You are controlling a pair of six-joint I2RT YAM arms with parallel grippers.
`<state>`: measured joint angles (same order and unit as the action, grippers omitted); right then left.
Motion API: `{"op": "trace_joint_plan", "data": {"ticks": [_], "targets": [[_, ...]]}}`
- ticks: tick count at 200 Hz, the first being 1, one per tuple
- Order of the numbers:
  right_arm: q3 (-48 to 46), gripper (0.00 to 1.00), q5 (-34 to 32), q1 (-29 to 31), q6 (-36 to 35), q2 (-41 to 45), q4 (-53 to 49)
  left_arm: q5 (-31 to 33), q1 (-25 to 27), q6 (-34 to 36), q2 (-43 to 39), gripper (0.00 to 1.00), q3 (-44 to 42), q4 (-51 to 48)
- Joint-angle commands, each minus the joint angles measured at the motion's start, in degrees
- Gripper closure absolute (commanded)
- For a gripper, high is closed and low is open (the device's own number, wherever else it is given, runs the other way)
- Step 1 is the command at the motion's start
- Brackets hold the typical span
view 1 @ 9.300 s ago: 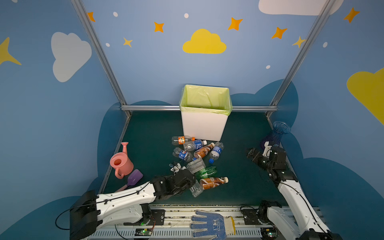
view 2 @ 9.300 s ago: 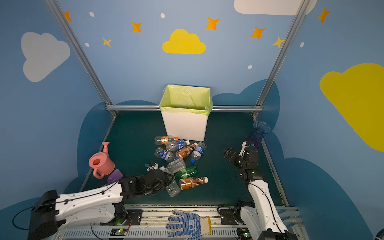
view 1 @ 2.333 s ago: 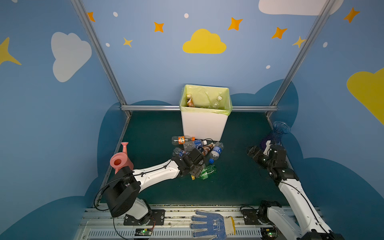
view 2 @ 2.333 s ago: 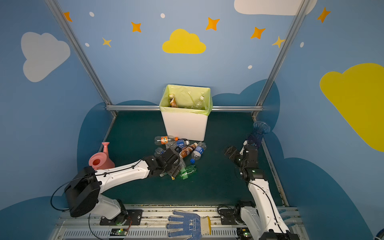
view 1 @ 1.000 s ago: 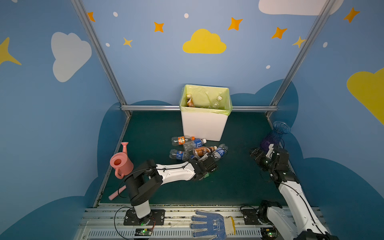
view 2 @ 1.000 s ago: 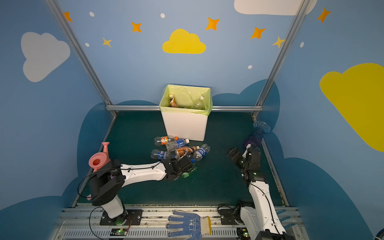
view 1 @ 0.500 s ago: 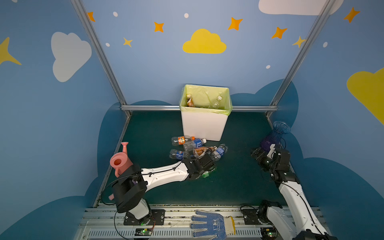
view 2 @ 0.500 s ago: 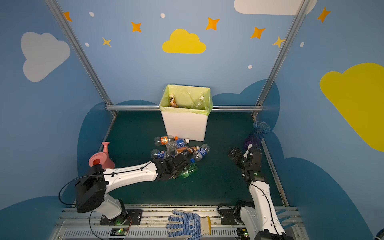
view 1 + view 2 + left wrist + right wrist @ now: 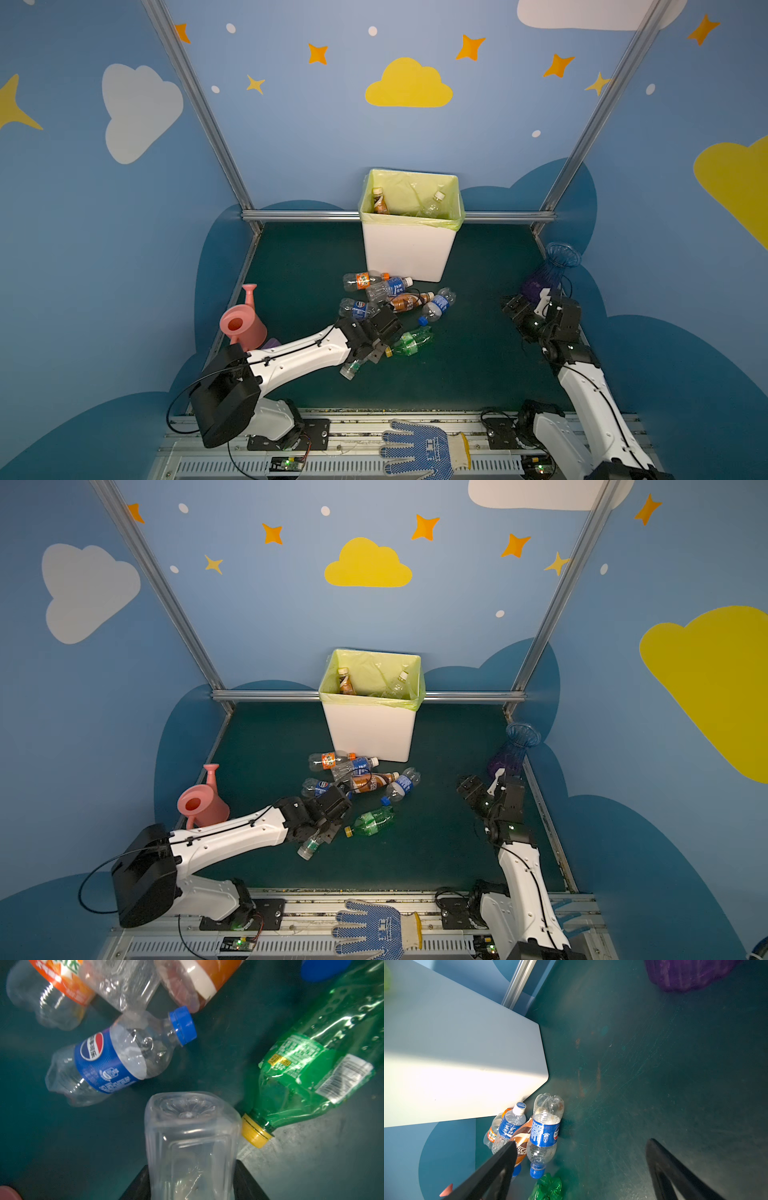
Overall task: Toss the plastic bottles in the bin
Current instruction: 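Close the left gripper on the clear square bottle in the pile, then lift the square bottle with the left gripper over the bin and release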
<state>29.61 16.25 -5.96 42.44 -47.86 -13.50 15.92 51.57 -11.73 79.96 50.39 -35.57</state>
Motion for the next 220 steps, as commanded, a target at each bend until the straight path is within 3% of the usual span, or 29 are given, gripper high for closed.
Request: {"op": "trace_joint_plan", "data": {"ticks": [1, 54, 141, 200, 220], "targets": [[-0.56, 0.05, 0.71, -0.42, 0.19, 0.53, 0.62, -4.93, -1.91, -1.95, -1.3, 0.4, -0.55, -1.6], [-0.64, 0.05, 0.93, -0.61, 0.26, 0.83, 0.32, -11.13, -6.03, -3.48, 0.99, 0.35, -0.81, -1.88], [-0.96, 0.05, 1.3, -0.99, 0.28, 1.42, 0.01, -9.34, -6.24, -3.48, 2.68, 0.14, 0.6, -3.5], [-1.38, 0.05, 1.59, -1.36, 0.24, 1.53, 0.31, -9.75, -6.93, -2.95, 8.49, 0.19, 3.37, -5.99], [-1.54, 0.05, 1.76, -1.62, 0.27, 1.47, 0.48, -9.94, -6.93, -2.82, 9.46, 0.26, 3.86, -5.91]]}}
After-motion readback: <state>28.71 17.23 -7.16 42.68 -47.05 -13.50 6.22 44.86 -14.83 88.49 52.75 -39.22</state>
